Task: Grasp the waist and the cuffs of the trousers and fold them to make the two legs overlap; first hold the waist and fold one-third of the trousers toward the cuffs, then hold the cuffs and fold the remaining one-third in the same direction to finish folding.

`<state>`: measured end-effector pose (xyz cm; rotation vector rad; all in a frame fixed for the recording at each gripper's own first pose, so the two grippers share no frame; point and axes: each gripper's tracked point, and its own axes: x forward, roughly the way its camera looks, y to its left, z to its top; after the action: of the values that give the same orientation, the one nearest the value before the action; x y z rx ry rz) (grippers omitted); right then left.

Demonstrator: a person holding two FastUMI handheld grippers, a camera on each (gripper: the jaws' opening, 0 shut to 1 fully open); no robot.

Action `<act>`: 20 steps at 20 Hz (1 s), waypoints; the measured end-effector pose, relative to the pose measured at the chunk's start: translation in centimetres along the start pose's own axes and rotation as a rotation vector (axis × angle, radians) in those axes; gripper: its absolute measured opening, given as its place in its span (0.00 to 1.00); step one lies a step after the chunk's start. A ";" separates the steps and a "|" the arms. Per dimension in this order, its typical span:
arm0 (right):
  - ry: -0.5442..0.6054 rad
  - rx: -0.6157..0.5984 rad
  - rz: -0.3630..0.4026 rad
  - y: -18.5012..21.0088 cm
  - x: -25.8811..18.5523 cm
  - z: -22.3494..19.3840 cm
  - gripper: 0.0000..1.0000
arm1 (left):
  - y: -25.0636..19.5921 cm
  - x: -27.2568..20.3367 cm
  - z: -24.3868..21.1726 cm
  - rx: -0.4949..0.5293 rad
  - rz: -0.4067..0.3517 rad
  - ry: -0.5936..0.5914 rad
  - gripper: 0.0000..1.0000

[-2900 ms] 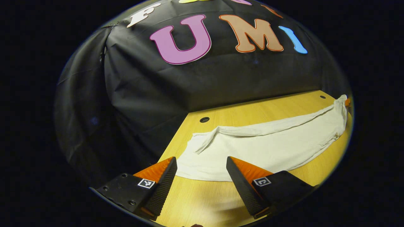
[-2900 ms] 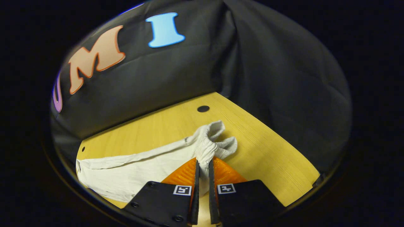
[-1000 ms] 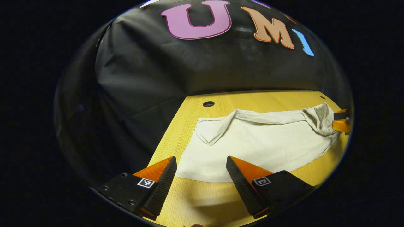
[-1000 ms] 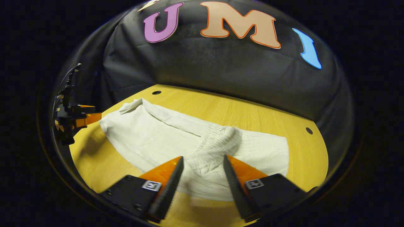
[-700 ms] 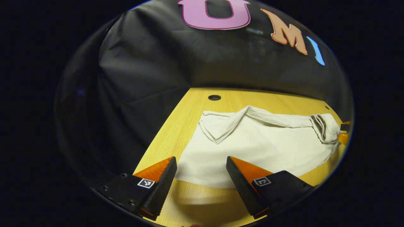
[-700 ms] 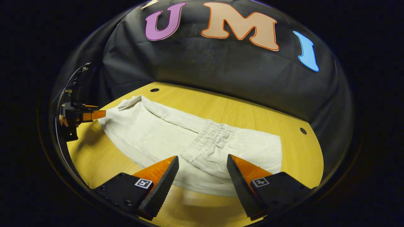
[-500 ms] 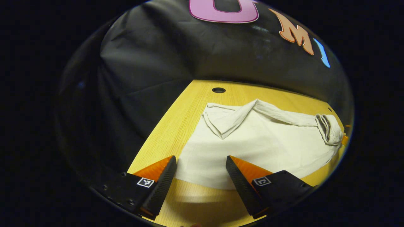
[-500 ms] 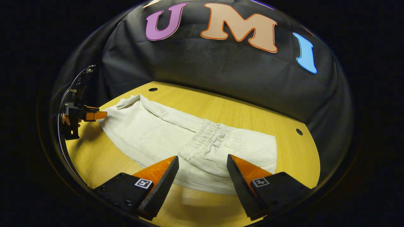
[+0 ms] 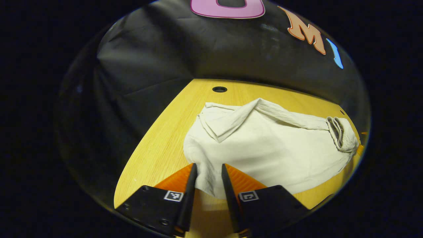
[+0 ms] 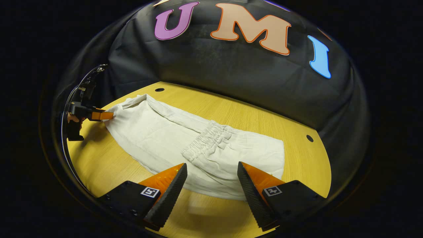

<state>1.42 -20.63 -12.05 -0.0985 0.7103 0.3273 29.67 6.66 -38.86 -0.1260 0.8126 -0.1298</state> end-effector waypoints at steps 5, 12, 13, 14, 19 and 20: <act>-0.018 0.029 -0.008 -1.9 -0.9 0.0 0.99 | -1.0 -0.1 1.0 0.010 0.025 0.028 0.00; -0.033 0.063 -0.019 -5.1 -3.0 -1.0 0.98 | -6.0 -2.8 7.8 -0.056 -0.026 -0.122 0.00; -0.035 0.070 -0.019 -5.5 -3.3 -1.3 0.98 | -7.0 -3.1 8.8 -0.053 -0.035 -0.143 0.00; -0.036 0.075 -0.019 -5.9 -3.6 -1.5 0.99 | -8.0 -3.5 9.7 -0.052 -0.047 -0.159 0.00; -0.048 0.090 -0.029 -7.9 -5.1 -2.8 0.99 | -13.3 -5.0 13.1 -0.044 -0.100 -0.223 0.00; -0.051 0.097 -0.033 -8.5 -5.6 -3.0 0.98 | -14.2 -5.3 13.7 -0.035 -0.113 -0.232 0.00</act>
<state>-1.64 -30.70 -10.83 -0.0097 0.6727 0.2623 35.13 -5.64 -23.43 -0.2158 0.5761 -0.2034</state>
